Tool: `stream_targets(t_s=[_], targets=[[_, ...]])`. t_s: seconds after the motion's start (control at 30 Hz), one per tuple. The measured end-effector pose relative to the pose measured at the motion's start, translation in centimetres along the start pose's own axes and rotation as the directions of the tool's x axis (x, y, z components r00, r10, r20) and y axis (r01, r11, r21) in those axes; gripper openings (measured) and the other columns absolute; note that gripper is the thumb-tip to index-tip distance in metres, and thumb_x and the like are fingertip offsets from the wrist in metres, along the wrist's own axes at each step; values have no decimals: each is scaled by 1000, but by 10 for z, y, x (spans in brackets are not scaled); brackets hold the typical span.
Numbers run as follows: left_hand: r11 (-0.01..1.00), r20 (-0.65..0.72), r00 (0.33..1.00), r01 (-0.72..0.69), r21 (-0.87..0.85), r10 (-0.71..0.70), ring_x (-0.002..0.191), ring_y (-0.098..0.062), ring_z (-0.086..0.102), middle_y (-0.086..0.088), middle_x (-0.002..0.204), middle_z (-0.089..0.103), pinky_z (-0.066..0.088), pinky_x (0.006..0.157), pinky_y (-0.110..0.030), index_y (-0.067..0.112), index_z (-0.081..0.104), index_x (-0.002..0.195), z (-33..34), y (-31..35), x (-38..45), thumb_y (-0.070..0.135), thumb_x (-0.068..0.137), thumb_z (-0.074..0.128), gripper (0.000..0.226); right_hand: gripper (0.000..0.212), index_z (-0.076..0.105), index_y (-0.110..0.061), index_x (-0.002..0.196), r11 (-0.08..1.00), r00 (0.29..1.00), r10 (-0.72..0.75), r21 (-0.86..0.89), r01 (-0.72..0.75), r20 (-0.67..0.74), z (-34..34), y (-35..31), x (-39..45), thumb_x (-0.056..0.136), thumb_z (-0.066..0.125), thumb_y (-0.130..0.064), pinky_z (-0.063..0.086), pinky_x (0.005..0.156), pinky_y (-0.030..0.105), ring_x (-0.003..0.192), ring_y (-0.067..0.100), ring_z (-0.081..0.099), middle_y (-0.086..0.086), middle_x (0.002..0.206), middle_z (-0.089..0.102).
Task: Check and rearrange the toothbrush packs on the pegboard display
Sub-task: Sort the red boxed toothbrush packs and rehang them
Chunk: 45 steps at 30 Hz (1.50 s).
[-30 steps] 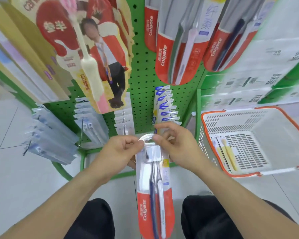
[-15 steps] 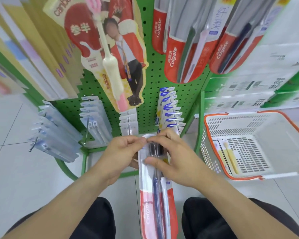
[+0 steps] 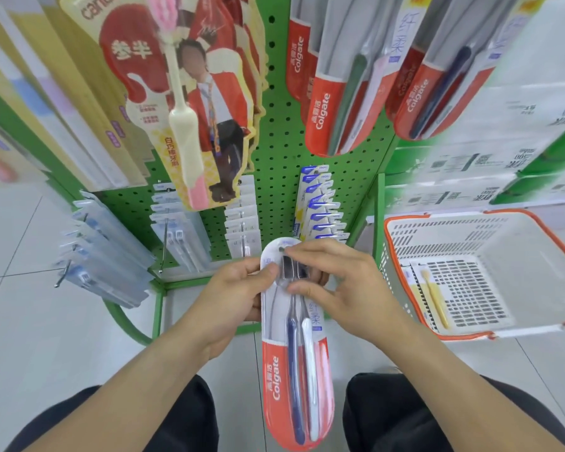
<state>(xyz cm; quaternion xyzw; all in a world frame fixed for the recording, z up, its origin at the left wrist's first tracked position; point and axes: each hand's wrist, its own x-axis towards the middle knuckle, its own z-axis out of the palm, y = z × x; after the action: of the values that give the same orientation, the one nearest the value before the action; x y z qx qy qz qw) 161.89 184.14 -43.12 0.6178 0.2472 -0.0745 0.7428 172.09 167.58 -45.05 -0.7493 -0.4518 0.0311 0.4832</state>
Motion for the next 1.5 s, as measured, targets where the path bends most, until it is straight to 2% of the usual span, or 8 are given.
stream_targets(t_s=[0.17, 0.3, 0.47, 0.77, 0.9, 1.03, 1.3, 1.5], targets=[[998, 63, 997, -30, -55, 34, 96, -32, 73, -15, 109, 75, 59, 88, -45, 13, 66, 124, 1, 3, -2, 23, 102, 51, 29, 30, 78, -9, 107, 995, 984, -83, -69, 73, -158, 2, 0, 1, 81, 80, -23, 54, 89, 27, 98, 8, 69, 1, 118, 72], [993, 116, 993, -22, -119, 36, 90, -30, 72, -20, 111, 74, 60, 70, -33, 9, 67, 124, 0, 3, -4, 14, 100, 52, 29, 26, 81, -10, 97, 987, 961, -135, -115, 110, -242, 2, 0, 0, 79, 82, -28, 51, 82, 24, 82, 21, 65, 1, 112, 75], [981, 104, 995, 14, -193, 6, 86, -31, 72, -23, 110, 73, 62, 72, -38, 8, 69, 121, 3, -1, -5, 14, 97, 54, 30, 17, 81, -9, 91, 965, 937, -236, -179, 194, -258, 7, 2, 0, 78, 85, -18, 53, 76, 29, 80, 25, 64, 2, 102, 76], [989, -43, 997, -73, -131, 68, 88, -24, 74, -11, 106, 77, 57, 73, -32, 17, 69, 119, 8, -8, -11, 15, 103, 48, 26, 34, 70, -15, 86, 999, 959, 52, 20, -48, -279, 11, -3, -1, 66, 94, -29, 48, 63, 26, 72, 11, 55, -1, 95, 60], [982, -97, 990, -117, -151, 103, 87, -25, 75, -11, 104, 77, 60, 69, -29, 13, 67, 119, 8, -6, -14, 11, 104, 46, 26, 56, 56, -25, 98, 869, 882, 461, 254, -425, -98, 13, -10, 2, 59, 93, -39, 47, 64, 24, 68, 6, 54, -10, 86, 60], [974, -144, 981, -155, -165, 132, 88, -26, 75, -12, 105, 77, 61, 69, -30, 11, 66, 121, 6, -6, -16, 11, 103, 47, 25, 50, 58, -11, 116, 642, 755, 608, 405, -650, 248, 12, -9, 3, 78, 82, -32, 58, 78, 33, 81, 17, 71, 8, 96, 77], [979, -179, 966, -168, 115, 187, 93, -19, 75, 1, 101, 78, 59, 85, -41, 20, 63, 117, 10, -14, -15, 9, 95, 64, 24, 9, 68, -16, 84, 690, 812, 566, 457, -562, 143, 10, -12, 2, 90, 74, -16, 44, 51, 13, 56, 1, 61, -3, 75, 72], [969, -225, 943, -228, 98, 245, 85, -18, 76, 0, 93, 79, 62, 77, -31, 12, 66, 109, 12, -13, -15, 4, 91, 68, 20, 24, 72, -10, 109, 596, 778, 544, 508, -622, 314, 7, -11, -2, 93, 67, -27, 60, 76, 36, 88, 25, 74, 12, 99, 78]])
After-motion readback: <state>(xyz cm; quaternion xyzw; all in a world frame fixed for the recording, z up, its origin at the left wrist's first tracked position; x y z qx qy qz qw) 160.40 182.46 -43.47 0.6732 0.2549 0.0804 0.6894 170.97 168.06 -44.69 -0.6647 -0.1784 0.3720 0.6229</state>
